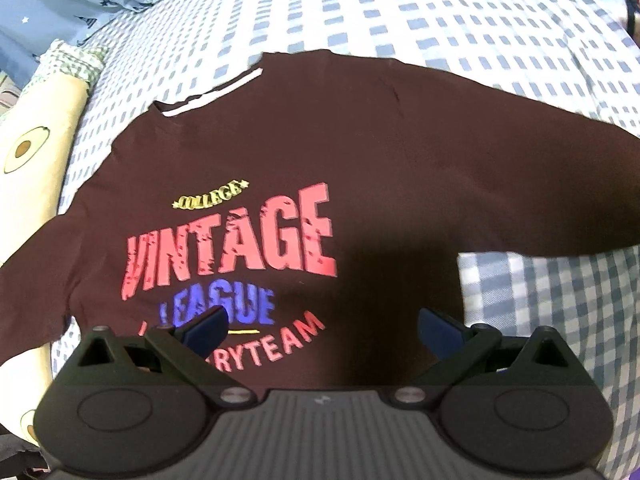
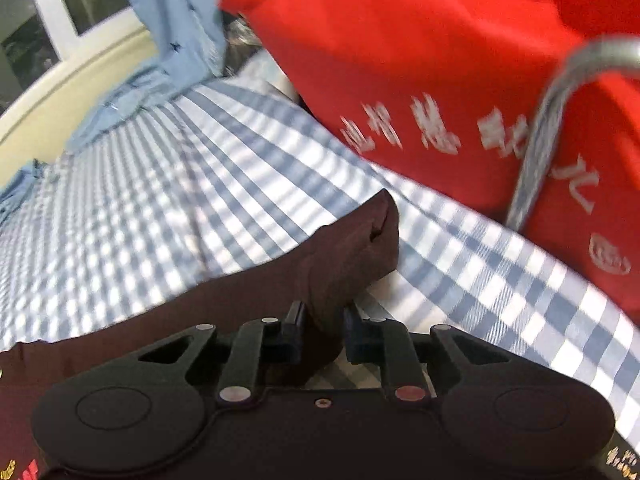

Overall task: Fold small clothes
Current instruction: 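Close the right gripper on the sleeve cuff and lift it, then carry the held sleeve across the shirt body and open the right gripper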

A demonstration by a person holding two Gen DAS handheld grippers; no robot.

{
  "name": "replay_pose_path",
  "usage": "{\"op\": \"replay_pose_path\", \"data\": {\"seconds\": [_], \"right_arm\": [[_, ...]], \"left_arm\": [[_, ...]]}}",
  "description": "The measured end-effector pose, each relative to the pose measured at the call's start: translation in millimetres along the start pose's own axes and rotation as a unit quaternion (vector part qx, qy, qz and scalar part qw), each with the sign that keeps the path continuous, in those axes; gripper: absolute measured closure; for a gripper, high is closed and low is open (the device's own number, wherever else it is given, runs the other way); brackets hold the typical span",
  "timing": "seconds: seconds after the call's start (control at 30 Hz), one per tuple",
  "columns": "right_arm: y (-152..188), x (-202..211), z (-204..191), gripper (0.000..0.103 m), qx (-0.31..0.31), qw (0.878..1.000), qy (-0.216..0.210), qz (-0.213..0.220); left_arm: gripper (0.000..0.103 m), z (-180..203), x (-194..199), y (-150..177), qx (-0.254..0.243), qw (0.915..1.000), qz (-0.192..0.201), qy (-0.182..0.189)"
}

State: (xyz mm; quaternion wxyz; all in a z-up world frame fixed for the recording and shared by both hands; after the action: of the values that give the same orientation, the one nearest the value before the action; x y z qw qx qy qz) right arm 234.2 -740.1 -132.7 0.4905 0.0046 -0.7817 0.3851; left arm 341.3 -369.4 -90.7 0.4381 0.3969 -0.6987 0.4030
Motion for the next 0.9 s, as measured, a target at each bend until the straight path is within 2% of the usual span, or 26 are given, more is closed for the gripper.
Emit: {"op": "replay_pose_path", "data": {"seconds": [0.1,0.27,0.37,0.43,0.73,0.9], "right_arm": [[-6.3,19.6,-15.6,0.083,0.019,1.000,-0.017,0.016],[-12.7,50.8,-44.8,0.086,0.046,0.998,-0.034,0.041],[-13.6,67.6,-65.5,0.096,0.054,0.996,-0.057,0.047],[-12.5,80.0,-82.9,0.096,0.061,0.994,-0.077,0.050],[20.4,117.7,-163.9,0.096,0.083,0.984,-0.154,0.042],[46.1,135.8,-217.3,0.096,0.112,0.974,-0.194,0.034]], "left_arm": [[0.001,-16.2,1.4,-5.8,0.014,0.9999,0.005,-0.004],[0.001,-49.4,4.1,-7.9,0.038,0.9991,0.014,0.011],[0.001,-72.1,5.5,-4.8,0.048,0.9985,0.021,0.015],[0.001,-86.3,4.5,-1.5,0.052,0.9983,0.023,0.017],[0.001,-152.0,-15.0,19.3,0.064,0.9976,0.018,0.018],[0.001,-195.1,-27.0,29.4,0.098,0.9947,0.013,0.028]]}}
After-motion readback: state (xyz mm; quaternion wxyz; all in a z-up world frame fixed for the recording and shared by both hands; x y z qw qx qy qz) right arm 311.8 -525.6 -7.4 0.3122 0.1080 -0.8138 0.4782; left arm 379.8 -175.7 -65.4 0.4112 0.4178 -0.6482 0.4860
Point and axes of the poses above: each gripper's, at about its wrist camera, not at the fingertips, and x roughly against the way its jaws point, z to its right, y to its underside, the point moved 3 cm from there along -x, roughly the way its jaws point, and after that the axes turned 3 degrees about -y, right-handed, at the moved point
